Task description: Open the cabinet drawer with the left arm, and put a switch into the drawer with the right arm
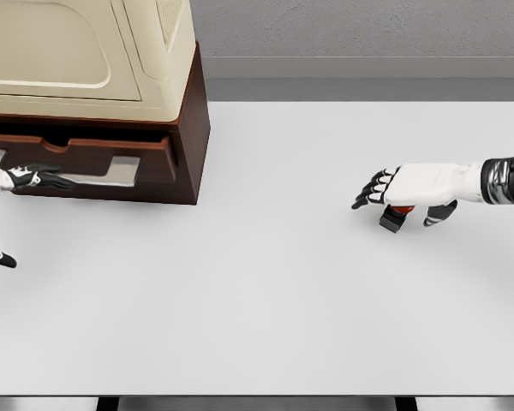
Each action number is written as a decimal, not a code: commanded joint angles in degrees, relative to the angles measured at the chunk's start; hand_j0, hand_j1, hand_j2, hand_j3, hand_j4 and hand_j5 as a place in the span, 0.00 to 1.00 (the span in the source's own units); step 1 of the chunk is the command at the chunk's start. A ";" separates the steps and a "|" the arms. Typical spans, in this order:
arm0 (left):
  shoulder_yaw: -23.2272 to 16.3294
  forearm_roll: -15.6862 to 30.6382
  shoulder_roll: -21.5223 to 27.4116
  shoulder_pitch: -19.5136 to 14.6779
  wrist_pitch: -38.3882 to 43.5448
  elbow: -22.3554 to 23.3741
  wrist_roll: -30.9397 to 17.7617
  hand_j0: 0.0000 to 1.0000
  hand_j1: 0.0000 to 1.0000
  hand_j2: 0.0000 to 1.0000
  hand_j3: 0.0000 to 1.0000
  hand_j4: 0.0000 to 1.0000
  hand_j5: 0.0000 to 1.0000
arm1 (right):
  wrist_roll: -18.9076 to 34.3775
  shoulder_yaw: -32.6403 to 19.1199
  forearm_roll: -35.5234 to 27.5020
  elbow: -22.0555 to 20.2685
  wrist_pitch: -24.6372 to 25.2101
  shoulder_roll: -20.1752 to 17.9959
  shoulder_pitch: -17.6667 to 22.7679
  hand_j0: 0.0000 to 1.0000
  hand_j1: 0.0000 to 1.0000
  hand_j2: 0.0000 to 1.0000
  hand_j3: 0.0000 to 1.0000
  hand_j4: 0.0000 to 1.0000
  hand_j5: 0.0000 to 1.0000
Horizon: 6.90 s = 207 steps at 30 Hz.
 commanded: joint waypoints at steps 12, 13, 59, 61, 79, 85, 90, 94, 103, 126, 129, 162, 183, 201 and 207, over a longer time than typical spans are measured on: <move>-3.30 -1.32 3.83 0.38 -3.14 -1.99 -0.17 1.00 1.00 1.00 1.00 1.00 1.00 | -0.02 0.05 -0.25 -0.01 0.13 -0.05 0.09 1.00 1.00 1.00 1.00 1.00 1.00; -3.39 -1.32 3.92 0.38 -3.32 -1.99 -0.17 1.00 1.00 1.00 1.00 1.00 1.00 | -0.02 0.05 -0.25 -0.01 0.13 -0.05 0.09 1.00 1.00 1.00 1.00 1.00 1.00; -0.58 7.20 8.05 0.29 -10.70 -2.08 -0.17 1.00 1.00 1.00 1.00 1.00 1.00 | -0.02 0.23 0.10 0.08 0.13 0.21 -0.09 1.00 1.00 1.00 1.00 1.00 1.00; 1.18 10.98 8.75 0.29 -10.70 -2.08 -0.17 1.00 1.00 1.00 1.00 1.00 1.00 | -0.02 0.14 0.19 0.17 0.13 0.12 -0.09 1.00 1.00 1.00 1.00 1.00 1.00; 15.69 18.19 5.94 -0.41 5.29 -2.35 -0.17 1.00 1.00 1.00 1.00 1.00 1.00 | -0.02 0.31 0.19 0.43 0.13 -0.05 0.00 0.81 0.81 0.81 0.81 0.81 0.81; 15.69 18.19 5.94 -0.41 5.29 -2.61 -0.17 1.00 1.00 1.00 1.00 1.00 1.00 | -0.02 0.23 0.11 0.43 0.13 0.03 -0.09 0.73 0.73 0.73 0.73 0.73 0.73; 15.69 18.28 5.85 -0.41 5.29 -2.70 -0.17 1.00 1.00 1.00 1.00 1.00 1.00 | -0.02 0.23 0.10 0.43 0.13 0.03 -0.09 0.73 0.73 0.73 0.73 0.73 0.73; 15.69 18.28 5.85 -0.41 5.29 -2.70 -0.17 1.00 1.00 1.00 1.00 1.00 1.00 | -0.02 0.31 0.10 0.43 0.13 0.03 0.00 0.65 0.65 0.65 0.65 0.65 0.65; 15.77 18.28 5.85 -0.41 5.29 -2.70 -0.17 1.00 1.00 1.00 1.00 1.00 1.00 | -0.02 0.31 0.10 0.43 0.13 -0.05 0.00 0.46 0.46 0.46 0.46 0.46 0.46; 16.04 18.28 5.76 -0.41 5.29 -2.70 -0.17 1.00 1.00 1.00 1.00 1.00 1.00 | -0.02 -0.65 -0.42 0.43 0.13 4.87 -3.87 0.37 0.37 0.37 0.37 0.37 0.37; 16.04 18.28 5.76 -0.41 5.29 -2.70 -0.17 1.00 1.00 1.00 1.00 1.00 1.00 | -0.02 -0.65 -0.42 0.52 0.13 6.10 -5.36 0.37 0.37 0.37 0.37 0.37 0.37; 16.04 18.28 5.76 -0.41 5.29 -2.61 -0.17 1.00 1.00 1.00 1.00 1.00 1.00 | -0.02 4.44 -0.51 -7.04 0.13 25.70 -18.46 0.33 0.33 0.33 0.33 0.33 0.33; 16.04 18.28 5.85 -0.41 5.38 -2.61 -0.17 1.00 1.00 1.00 1.00 1.00 1.00 | -0.02 3.57 -0.60 -10.03 0.13 33.08 -24.34 0.35 0.35 0.35 0.35 0.35 0.35; 15.95 17.93 5.85 -0.33 5.29 -2.35 -0.17 1.00 1.00 1.00 1.00 1.00 1.00 | -0.02 3.92 0.10 8.17 0.13 45.38 -28.39 0.34 0.34 0.34 0.34 0.34 0.34; 15.86 17.84 5.85 -0.24 5.20 -2.35 -0.17 1.00 1.00 1.00 1.00 1.00 1.00 | -0.02 4.36 0.19 11.07 0.13 48.20 -28.83 0.34 0.34 0.34 0.34 0.34 0.34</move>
